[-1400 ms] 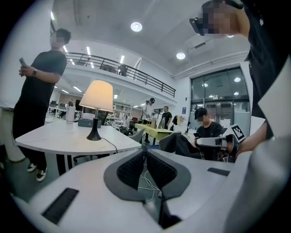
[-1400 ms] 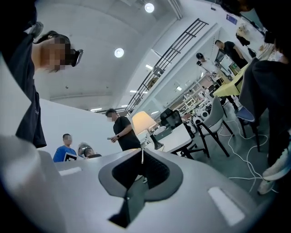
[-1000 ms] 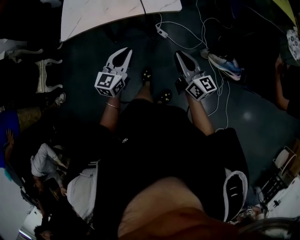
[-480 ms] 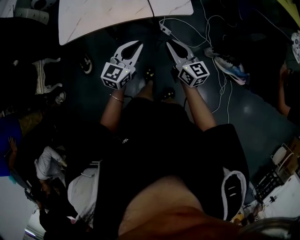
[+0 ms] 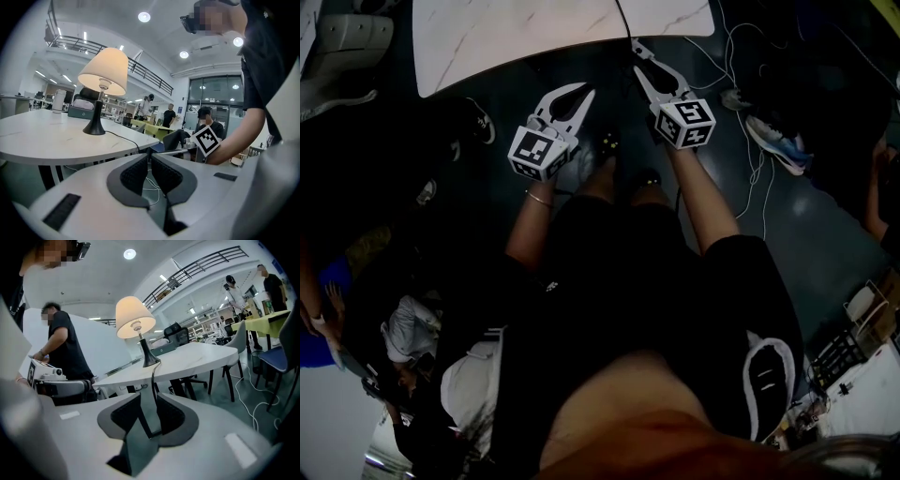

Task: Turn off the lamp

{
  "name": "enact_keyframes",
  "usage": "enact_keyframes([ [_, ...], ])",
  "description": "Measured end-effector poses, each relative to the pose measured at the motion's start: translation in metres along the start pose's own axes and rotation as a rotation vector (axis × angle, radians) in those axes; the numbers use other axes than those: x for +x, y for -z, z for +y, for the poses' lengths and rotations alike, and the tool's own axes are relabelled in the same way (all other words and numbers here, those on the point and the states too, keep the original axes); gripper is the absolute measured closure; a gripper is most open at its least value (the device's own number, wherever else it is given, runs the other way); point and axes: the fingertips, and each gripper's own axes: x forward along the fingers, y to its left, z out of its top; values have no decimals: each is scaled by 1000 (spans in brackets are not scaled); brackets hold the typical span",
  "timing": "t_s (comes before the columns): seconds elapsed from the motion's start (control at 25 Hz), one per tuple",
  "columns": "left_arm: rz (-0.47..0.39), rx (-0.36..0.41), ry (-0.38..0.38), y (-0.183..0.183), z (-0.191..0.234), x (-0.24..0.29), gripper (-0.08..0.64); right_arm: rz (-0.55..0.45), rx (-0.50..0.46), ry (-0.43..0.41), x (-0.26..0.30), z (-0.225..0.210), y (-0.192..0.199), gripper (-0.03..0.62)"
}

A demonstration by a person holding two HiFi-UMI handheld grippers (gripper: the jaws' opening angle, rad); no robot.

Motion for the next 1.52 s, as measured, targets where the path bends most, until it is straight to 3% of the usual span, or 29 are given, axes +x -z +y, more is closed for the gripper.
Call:
enact_keyframes([
  [0.44,12,-9,35,22,23,14,549,52,-4,45,54,-22,18,508],
  [0.52,20,-18,27,24,25,16,549,54,-10,35,57,-23,17,547],
  [0.84,26,-29,28,27,25,30,548,47,44,-80,43,-13,6,584],
  [0.96,51,-30,42,33,23,39,489,44,58,-121,35,-9,-4,584],
  [1.04,62,-33,53,36,21,45,488,40,72,-147,30,-6,-11,584],
  [1.52,126,69,166,44,6,95,488,-15,203,-284,8,17,-61,586],
])
